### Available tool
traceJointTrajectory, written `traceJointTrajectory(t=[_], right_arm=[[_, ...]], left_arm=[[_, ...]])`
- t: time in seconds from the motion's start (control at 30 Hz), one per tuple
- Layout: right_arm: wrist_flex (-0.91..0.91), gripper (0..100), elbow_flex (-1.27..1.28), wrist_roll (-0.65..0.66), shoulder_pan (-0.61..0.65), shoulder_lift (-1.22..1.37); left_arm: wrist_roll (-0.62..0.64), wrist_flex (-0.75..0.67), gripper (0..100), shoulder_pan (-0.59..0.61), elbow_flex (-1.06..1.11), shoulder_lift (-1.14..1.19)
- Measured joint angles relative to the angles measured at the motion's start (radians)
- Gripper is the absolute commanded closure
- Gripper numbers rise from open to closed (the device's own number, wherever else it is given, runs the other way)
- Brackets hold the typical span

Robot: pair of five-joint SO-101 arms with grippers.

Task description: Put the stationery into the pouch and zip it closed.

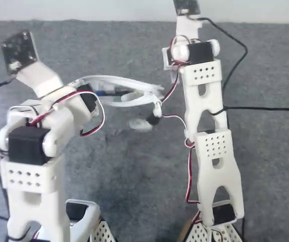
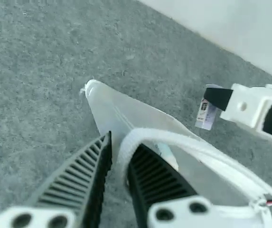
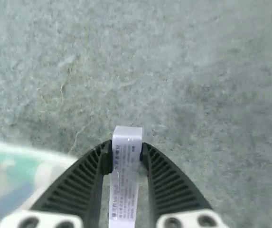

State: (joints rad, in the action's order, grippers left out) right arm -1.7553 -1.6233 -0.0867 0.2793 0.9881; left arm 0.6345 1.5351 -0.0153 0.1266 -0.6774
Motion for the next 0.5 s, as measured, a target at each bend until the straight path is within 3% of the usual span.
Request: traceJointTrajectory(t=[0.33, 0.5], right_arm=[[0.0, 99.2, 0.002, 0.0, -0.037, -0.132], [0.0, 99.2, 0.135, 0.0, -0.034, -0.278]], left_arm=[[0.0, -0.069, 99, 0.023, 0.114, -0.002], [0.0, -0.071, 99, 0.029, 0.115, -0.002]])
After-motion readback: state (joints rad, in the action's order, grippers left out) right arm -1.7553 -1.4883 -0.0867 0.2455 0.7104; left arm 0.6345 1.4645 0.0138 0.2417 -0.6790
